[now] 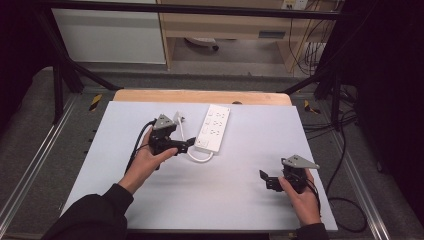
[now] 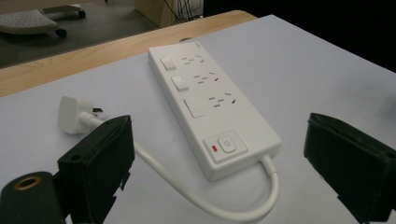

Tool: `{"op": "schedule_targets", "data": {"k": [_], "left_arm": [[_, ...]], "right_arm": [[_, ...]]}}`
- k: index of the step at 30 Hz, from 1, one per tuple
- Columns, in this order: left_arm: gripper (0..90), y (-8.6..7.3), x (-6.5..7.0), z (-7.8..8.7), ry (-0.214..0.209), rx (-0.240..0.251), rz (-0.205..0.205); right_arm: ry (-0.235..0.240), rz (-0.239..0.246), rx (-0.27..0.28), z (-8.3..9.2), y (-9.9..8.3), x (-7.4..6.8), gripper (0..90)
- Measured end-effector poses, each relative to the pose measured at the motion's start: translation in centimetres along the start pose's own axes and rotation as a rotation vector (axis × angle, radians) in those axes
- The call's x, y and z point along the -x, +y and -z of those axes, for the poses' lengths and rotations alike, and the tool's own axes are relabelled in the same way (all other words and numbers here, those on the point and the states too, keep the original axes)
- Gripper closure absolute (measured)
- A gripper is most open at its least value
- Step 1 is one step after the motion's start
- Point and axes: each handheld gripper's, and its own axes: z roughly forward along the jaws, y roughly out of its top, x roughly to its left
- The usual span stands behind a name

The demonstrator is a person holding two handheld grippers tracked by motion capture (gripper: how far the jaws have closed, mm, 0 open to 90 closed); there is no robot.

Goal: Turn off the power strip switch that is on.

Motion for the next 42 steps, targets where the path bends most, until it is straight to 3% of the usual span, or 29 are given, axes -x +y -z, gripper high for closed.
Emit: {"op": "schedule_targets", "data": {"k": [15, 23, 42], "left_arm": [[9.2, 1.0, -0.1, -2.1, 0.024, -0.01, -0.014], [9.4, 1.0, -0.7, -3.0, 0.035, -0.016, 0.001], [11.0, 1.1, -1.0, -3.6, 0.049, -0.017, 0.001]], "right_arm": [[0.002, 0.002, 0.001, 0.0, 0.0, 0.0, 3.2], [0.003, 0.003, 0.003, 0.1, 0.0, 0.0, 3.2], [0.006, 0.002, 0.006, 0.1, 0.1, 0.1, 3.2]]}}
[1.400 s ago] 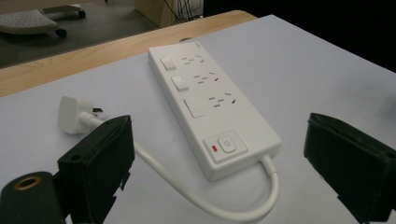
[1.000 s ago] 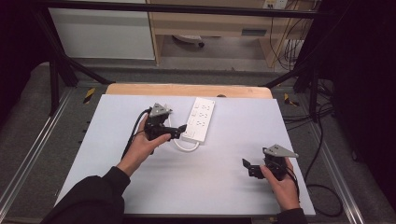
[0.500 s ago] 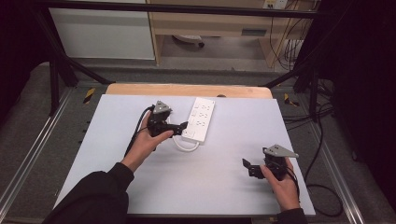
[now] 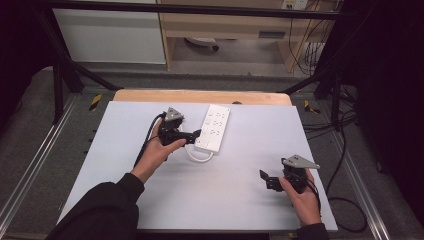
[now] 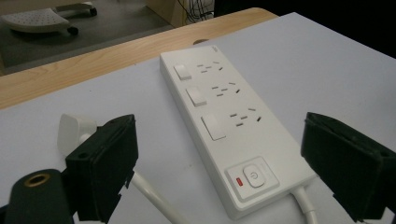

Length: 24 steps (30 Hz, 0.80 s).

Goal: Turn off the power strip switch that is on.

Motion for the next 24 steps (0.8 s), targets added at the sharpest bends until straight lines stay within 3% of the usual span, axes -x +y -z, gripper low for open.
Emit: {"op": "schedule_targets", "data": {"k": [11, 24], "left_arm": [[12.3, 0.36, -0.13, -0.51, 0.007, -0.009, 0.001], [30.9, 0.54, -0.02, -0.92, 0.006, -0.043, -0.02]], "right_arm": [[0.002, -0.001, 0.002, 0.01, 0.0, 0.03, 3.2], [0.001, -0.004, 0.003, 0.04, 0.01, 0.06, 3.2]]}}
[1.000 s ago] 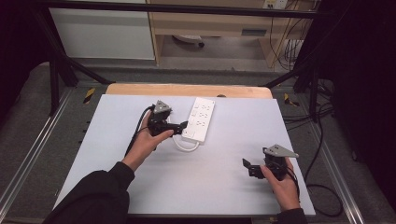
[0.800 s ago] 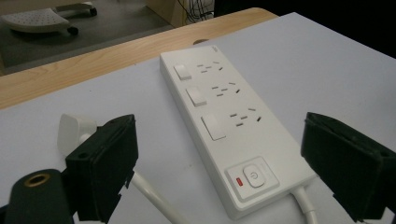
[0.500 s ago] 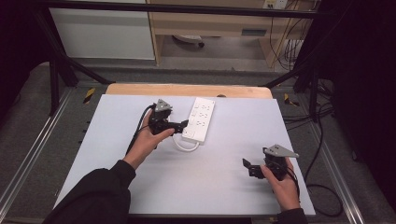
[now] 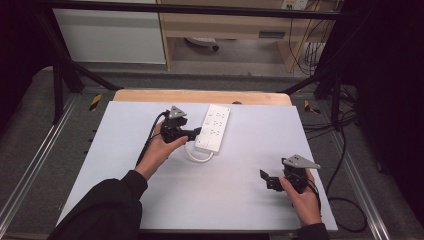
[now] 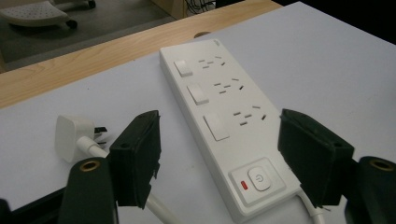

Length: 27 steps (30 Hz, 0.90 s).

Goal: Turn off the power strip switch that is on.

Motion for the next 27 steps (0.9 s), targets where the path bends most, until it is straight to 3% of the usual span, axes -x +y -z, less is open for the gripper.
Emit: {"op": "schedule_targets", "data": {"k": [27], "left_arm": [[63.2, 0.2, 0.1, -1.4, -0.012, -0.02, -0.004]], "right_arm": [[0.003, -0.001, 0.0, 0.0, 0.0, 0.0, 3.2]]}}
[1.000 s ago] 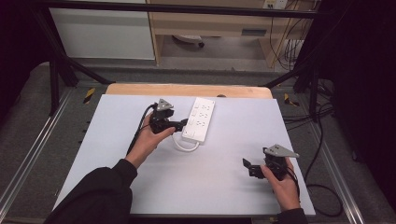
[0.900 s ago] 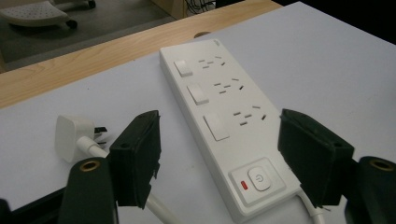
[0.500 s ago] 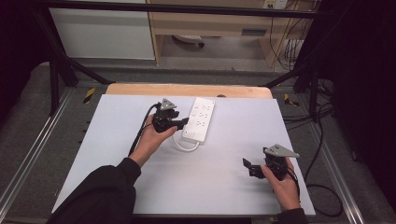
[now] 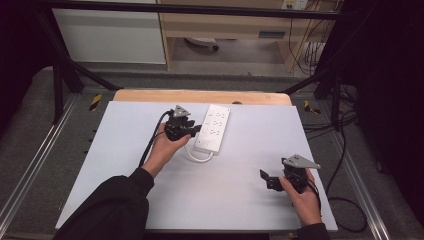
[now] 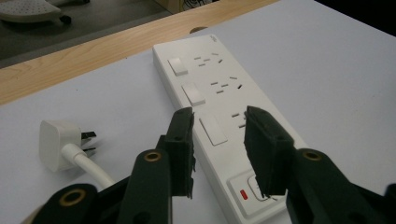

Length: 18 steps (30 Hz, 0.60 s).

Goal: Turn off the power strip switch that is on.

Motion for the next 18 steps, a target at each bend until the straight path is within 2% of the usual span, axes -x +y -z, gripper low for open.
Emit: {"op": "schedule_targets", "data": {"k": [18], "left_arm": [[77.5, -0.39, -0.34, -0.76, -0.008, -0.009, 0.012]], "right_arm": [[0.0, 0.002, -0.002, -0.02, 0.01, -0.01, 3.2]]}}
